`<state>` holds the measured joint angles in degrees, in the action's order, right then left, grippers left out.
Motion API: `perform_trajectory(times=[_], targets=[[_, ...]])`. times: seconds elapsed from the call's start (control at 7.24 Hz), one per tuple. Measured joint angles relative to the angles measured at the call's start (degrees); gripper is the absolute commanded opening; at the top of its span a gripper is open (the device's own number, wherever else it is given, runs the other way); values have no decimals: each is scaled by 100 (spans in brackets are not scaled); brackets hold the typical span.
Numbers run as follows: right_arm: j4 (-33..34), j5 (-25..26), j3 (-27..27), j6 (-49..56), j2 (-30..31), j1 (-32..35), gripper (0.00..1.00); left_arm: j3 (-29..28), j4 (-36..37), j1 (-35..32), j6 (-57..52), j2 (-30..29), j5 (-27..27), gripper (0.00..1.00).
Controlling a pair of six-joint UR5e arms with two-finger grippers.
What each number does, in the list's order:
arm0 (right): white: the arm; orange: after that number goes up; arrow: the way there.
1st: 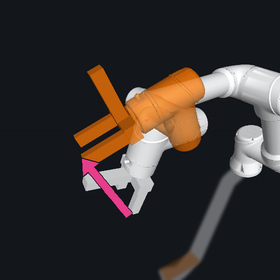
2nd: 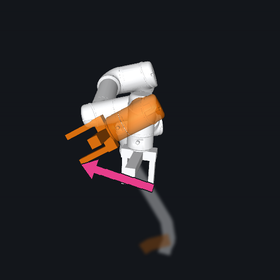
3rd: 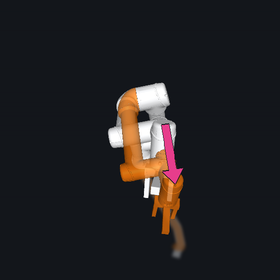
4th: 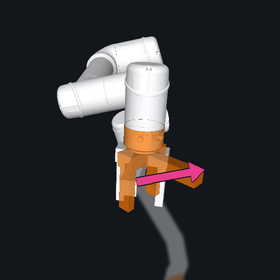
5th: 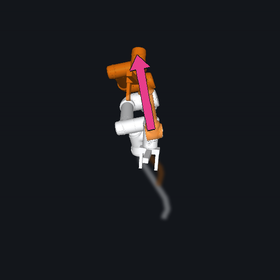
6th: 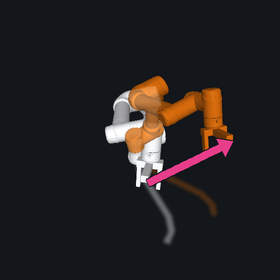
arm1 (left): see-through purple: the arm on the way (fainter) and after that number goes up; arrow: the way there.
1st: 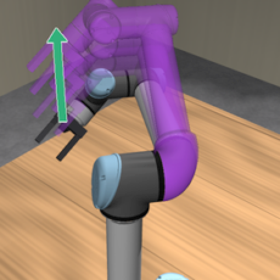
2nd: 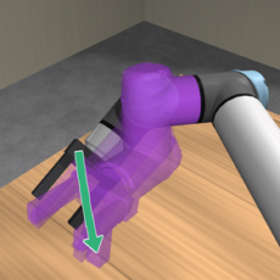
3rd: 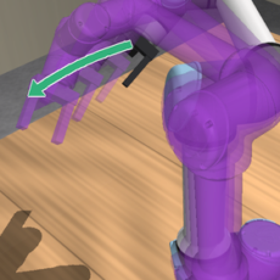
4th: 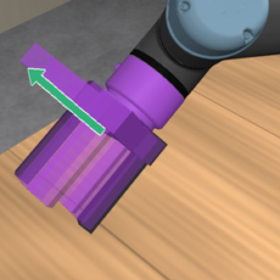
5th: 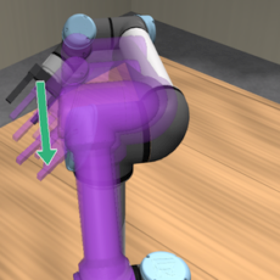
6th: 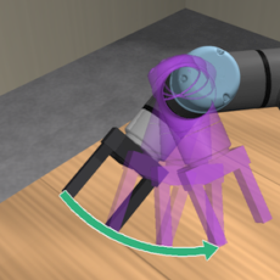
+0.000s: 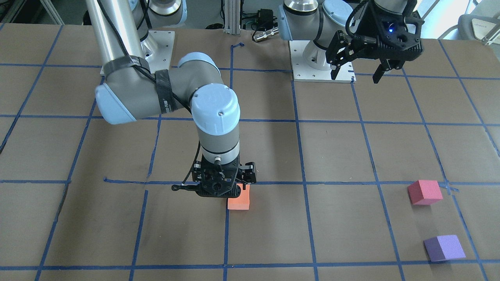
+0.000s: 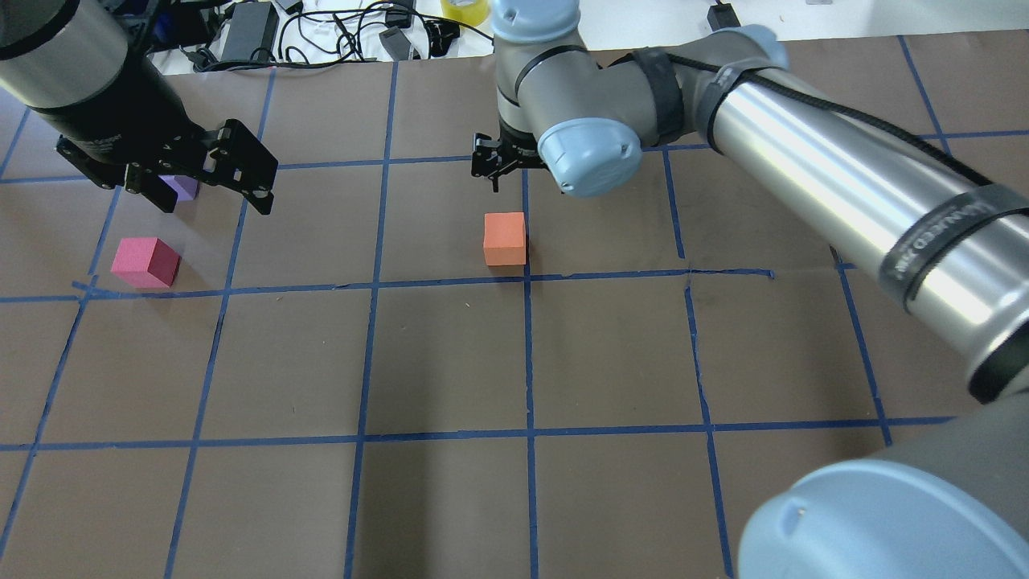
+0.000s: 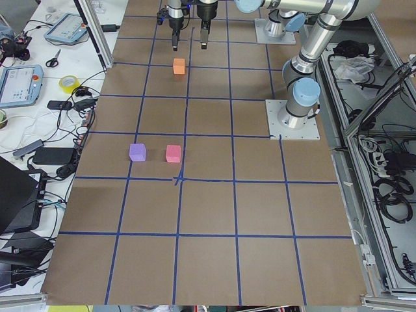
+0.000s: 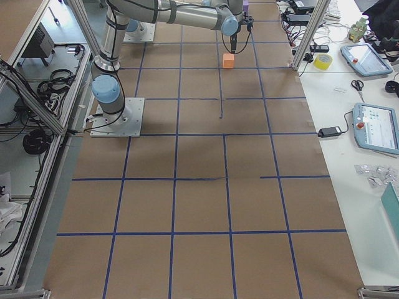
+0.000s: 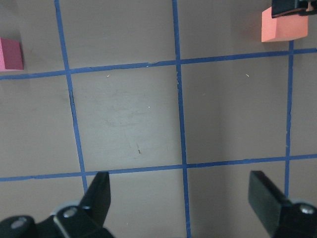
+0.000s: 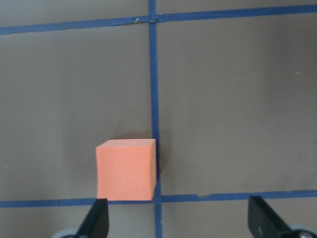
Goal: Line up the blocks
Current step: 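Open the right gripper and raise it away from the cube, then reach the left gripper over to the orange cube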
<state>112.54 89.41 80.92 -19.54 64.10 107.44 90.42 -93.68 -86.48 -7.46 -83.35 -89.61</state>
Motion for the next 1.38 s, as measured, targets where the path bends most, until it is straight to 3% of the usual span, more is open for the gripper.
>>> perform_trajectory(times=[0.55, 1.11, 1.38], targets=[[-1107, 12, 83, 1483, 1186, -1268, 100, -6, -22, 3, 57, -1, 1, 100], [-1273, -42, 78, 1592, 1375, -1687, 100, -79, 130, -34, 155, -191, -7, 100], [-1324, -38, 89, 1587, 1449, -1648, 100, -74, 1011, -203, 539, -795, 203, 100]])
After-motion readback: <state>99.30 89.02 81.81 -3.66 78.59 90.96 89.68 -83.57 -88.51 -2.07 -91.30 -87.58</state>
